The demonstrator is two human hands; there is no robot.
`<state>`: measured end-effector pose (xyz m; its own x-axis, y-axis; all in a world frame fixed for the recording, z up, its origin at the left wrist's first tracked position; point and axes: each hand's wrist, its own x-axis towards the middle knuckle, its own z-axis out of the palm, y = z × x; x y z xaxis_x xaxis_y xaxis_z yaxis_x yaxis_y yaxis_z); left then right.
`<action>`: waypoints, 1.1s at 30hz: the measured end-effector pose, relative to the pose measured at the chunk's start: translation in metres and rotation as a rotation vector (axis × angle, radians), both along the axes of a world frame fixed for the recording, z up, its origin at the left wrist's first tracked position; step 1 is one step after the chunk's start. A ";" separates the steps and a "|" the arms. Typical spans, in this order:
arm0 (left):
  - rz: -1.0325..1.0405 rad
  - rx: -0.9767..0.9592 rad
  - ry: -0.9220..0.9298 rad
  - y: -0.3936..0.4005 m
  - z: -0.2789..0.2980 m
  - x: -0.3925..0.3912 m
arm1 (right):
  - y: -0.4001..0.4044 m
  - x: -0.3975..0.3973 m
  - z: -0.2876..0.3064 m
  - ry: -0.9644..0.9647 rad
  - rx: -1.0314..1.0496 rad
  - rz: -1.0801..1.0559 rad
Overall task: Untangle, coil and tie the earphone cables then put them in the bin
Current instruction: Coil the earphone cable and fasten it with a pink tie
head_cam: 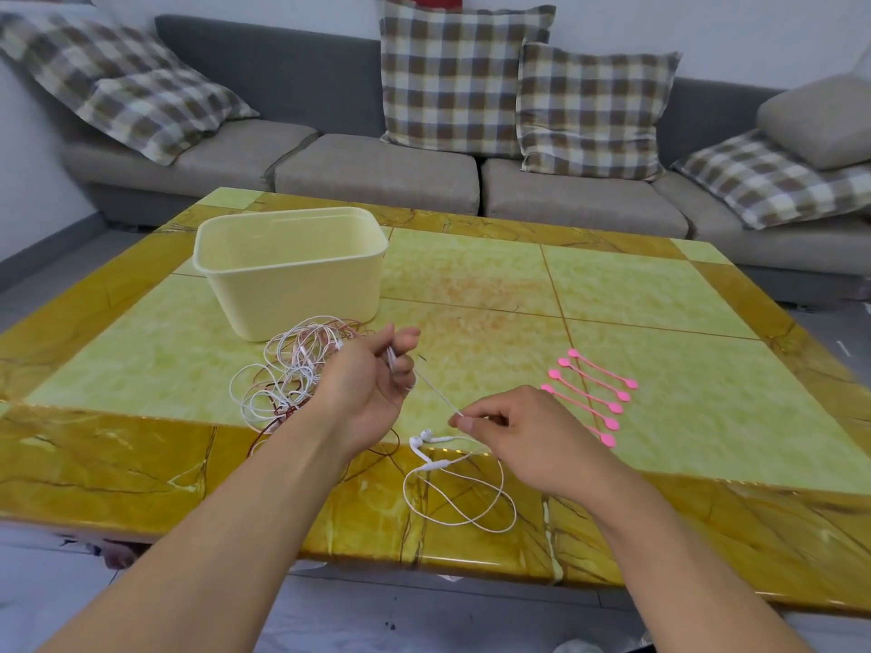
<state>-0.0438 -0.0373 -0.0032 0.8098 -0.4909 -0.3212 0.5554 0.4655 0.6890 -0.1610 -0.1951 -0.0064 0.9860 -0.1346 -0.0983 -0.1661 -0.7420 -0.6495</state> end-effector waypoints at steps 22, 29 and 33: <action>-0.701 0.365 -0.472 -0.004 0.004 -0.031 | -0.006 0.003 0.011 -0.432 0.317 -0.125; -0.418 -0.026 -0.285 -0.008 0.013 -0.032 | -0.015 0.015 -0.004 -0.243 0.306 -0.188; -0.237 -0.130 -0.298 -0.008 0.011 -0.025 | 0.001 0.009 -0.007 0.037 0.161 0.050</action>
<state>-0.0684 -0.0457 0.0075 0.7180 -0.6960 -0.0122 0.4422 0.4425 0.7802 -0.1517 -0.1946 -0.0137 0.9864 -0.0649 -0.1510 -0.1574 -0.6368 -0.7548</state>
